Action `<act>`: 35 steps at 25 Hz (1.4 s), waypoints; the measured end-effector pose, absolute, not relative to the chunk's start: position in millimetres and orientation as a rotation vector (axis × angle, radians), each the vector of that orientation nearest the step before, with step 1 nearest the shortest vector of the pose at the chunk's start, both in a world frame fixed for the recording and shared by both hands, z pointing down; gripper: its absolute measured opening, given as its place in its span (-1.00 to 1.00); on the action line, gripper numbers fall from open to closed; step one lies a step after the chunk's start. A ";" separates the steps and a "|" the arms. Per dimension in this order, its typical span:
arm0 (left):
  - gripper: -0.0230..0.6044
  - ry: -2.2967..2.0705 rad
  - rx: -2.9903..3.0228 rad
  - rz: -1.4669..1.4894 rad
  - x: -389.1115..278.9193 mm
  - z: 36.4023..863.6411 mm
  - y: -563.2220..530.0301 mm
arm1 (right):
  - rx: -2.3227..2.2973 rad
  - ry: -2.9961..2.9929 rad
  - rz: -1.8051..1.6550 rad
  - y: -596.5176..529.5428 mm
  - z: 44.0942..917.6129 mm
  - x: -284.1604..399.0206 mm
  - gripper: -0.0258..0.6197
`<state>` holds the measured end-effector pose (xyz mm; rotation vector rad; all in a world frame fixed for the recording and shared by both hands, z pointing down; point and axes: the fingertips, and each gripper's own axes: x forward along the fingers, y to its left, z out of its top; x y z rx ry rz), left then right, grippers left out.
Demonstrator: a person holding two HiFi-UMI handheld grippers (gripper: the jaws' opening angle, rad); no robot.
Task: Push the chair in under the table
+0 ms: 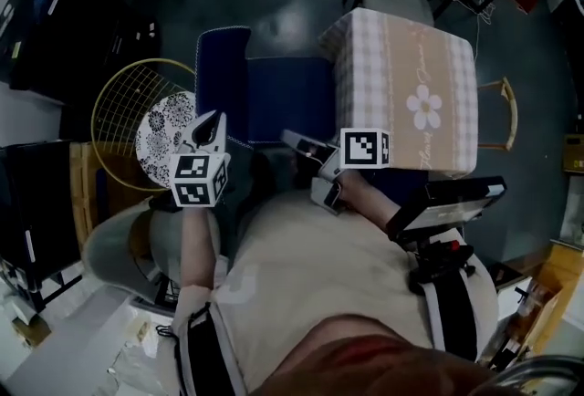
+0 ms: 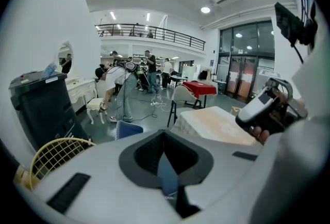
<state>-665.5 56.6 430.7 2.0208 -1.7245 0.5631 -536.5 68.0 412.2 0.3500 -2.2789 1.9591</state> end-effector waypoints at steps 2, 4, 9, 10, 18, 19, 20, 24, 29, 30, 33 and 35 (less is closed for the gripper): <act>-0.90 -1.725 2.029 0.552 -689.5 431.3 50.5 | 0.358 -2.280 1.949 67.0 413.2 -557.2 -0.89; -0.90 -1.723 2.020 0.550 -713.5 436.8 48.9 | 0.360 -2.277 1.945 68.8 414.8 -575.7 -0.89; -0.90 -1.735 1.980 0.580 -765.3 448.0 44.1 | 0.428 -2.279 1.957 61.3 416.1 -599.0 -0.89; -0.90 -1.736 1.974 0.585 -772.6 450.0 42.8 | 0.439 -2.280 1.961 60.3 415.6 -601.9 -0.89; -0.90 -1.626 1.976 0.688 -798.9 489.2 27.9 | 0.494 -2.275 1.980 56.7 422.6 -628.5 -0.89; -0.90 -1.610 1.966 0.695 -800.7 495.3 25.9 | 0.500 -2.273 1.985 55.5 423.9 -629.0 -0.89; -0.90 -1.598 1.952 0.697 -802.7 501.2 24.3 | 0.506 -2.272 1.988 54.3 424.8 -628.8 -0.89; -0.29 -1.476 1.898 0.665 -798.7 523.9 18.9 | 0.533 -2.279 2.006 47.0 424.8 -620.6 -0.89; 0.02 -1.393 1.843 0.696 -785.8 543.9 3.8 | 0.559 -2.281 2.034 30.0 422.0 -597.3 -0.89; 0.03 -1.388 1.822 0.714 -785.1 550.9 1.4 | 0.569 -2.276 2.040 26.5 422.5 -591.5 -0.89; 0.03 -1.392 1.745 0.759 -786.8 575.5 -2.9 | 0.575 -2.271 2.068 19.9 422.2 -578.3 -0.89; 0.03 -1.399 1.711 0.801 -787.5 586.0 -8.9 | 0.577 -2.285 2.068 12.6 419.0 -570.6 -0.89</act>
